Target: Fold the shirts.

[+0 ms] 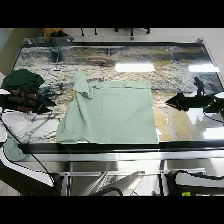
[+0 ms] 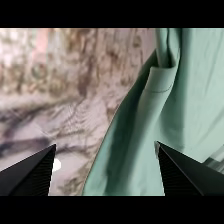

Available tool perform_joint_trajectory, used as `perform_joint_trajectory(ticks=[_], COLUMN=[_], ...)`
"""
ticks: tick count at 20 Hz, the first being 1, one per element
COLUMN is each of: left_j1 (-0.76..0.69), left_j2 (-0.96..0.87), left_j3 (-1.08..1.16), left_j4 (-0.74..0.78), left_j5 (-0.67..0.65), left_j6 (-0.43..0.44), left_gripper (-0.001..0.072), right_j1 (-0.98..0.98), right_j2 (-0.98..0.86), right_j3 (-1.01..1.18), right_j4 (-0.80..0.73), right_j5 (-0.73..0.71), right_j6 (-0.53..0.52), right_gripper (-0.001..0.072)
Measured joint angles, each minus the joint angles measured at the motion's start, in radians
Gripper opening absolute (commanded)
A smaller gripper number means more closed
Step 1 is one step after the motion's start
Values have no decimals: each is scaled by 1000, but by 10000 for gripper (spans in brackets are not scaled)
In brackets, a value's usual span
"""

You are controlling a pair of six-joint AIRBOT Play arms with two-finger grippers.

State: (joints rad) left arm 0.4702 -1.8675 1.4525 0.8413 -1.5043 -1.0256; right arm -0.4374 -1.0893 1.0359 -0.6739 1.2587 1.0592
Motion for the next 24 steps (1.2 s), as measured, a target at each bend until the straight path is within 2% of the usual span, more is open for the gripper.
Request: perform_joint_trajectory(ticks=[3,5,6,11,12,13,14,21,23,24], left_j1=[-9,-18,-24,-74,-85,-98,-109,-117,-114,-114], left_j2=[0,2,0,1,2,1,0,-2,-2,-2], left_j3=[-83,-126,-146,-206,-210,-213,-216,-164,-148,-144], left_j4=[15,35,51,98,111,131,161,203,200,195], left_j5=[-8,-24,-32,-60,-66,-70,-63,-95,-107,-115], left_j6=[34,43,47,70,72,74,77,100,100,100], left_gripper=[690,445,409,408,384,125,25,21,21,20], right_j1=[-2,-3,-3,-3,-3,-3,-3,-3,-3,-3], right_j2=[45,61,66,78,79,79,79,79,79,79], right_j3=[-53,-69,-74,-84,-86,-88,-90,-116,-121,-126], right_j4=[-62,-83,-90,-123,-137,-147,-157,-219,-231,-244], right_j5=[19,32,36,48,50,50,50,73,77,79], right_j6=[34,42,48,53,53,56,56,56,56,58], right_gripper=[227,227,227,227,227,227,227,240,404,403])
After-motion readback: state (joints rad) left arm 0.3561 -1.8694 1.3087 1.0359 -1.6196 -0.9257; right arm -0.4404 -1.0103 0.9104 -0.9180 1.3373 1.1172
